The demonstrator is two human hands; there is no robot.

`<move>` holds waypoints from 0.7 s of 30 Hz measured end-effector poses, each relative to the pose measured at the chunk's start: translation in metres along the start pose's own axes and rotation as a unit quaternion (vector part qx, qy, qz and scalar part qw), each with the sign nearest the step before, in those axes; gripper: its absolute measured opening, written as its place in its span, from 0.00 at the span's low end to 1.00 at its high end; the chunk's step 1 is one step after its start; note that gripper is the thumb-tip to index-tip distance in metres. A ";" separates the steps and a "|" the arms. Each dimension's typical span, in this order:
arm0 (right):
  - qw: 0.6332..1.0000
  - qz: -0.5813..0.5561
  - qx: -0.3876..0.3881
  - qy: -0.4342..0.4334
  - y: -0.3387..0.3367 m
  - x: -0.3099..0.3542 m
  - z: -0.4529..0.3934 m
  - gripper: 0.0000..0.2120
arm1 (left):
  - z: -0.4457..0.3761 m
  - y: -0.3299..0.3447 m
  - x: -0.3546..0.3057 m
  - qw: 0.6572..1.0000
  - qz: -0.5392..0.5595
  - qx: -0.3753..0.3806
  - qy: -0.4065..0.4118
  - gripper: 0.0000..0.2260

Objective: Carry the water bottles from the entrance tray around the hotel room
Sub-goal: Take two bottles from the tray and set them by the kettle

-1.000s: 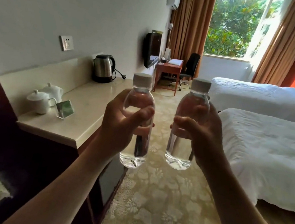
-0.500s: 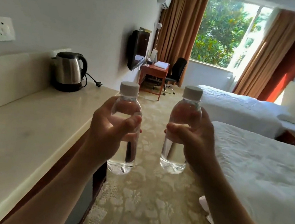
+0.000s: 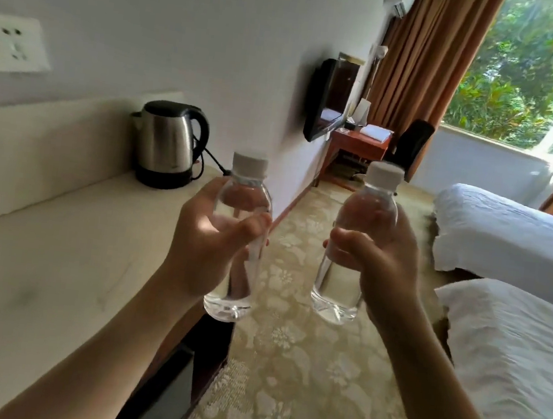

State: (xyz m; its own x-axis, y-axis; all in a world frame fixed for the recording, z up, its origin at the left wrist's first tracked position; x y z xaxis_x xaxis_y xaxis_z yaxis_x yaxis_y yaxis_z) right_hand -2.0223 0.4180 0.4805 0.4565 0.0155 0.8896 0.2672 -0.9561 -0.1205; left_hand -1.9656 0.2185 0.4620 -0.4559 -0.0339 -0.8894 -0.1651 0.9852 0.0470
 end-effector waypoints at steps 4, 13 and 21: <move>0.996 -0.053 0.071 -0.011 0.017 -0.050 -0.064 0.17 | -0.030 -0.020 0.025 0.995 -0.046 -0.084 -0.009 0.23; 0.948 -0.163 0.272 0.022 0.126 -0.121 -0.167 0.18 | -0.044 -0.085 0.043 0.932 -0.176 -0.313 -0.055 0.16; 0.896 -0.182 0.406 0.001 0.260 -0.158 -0.187 0.20 | -0.030 -0.174 0.070 0.882 -0.184 -0.432 -0.040 0.18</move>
State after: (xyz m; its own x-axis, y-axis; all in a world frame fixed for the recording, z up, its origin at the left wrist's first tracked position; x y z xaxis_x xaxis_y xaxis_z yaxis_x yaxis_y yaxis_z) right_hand -2.1839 0.1123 0.3916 0.2121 0.2815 0.9358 0.9272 -0.3604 -0.1018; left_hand -1.9952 0.0393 0.4056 -0.1743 -0.2789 -0.9444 -0.9101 0.4117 0.0464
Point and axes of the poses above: each hand's wrist, its own z-axis away from the middle knuckle, its own y-axis out of the palm, x = y × z, the point moved 5 cm from there along -z, towards the middle knuckle, and after that the axes turned 9 degrees about x, right-handed, at the moved point
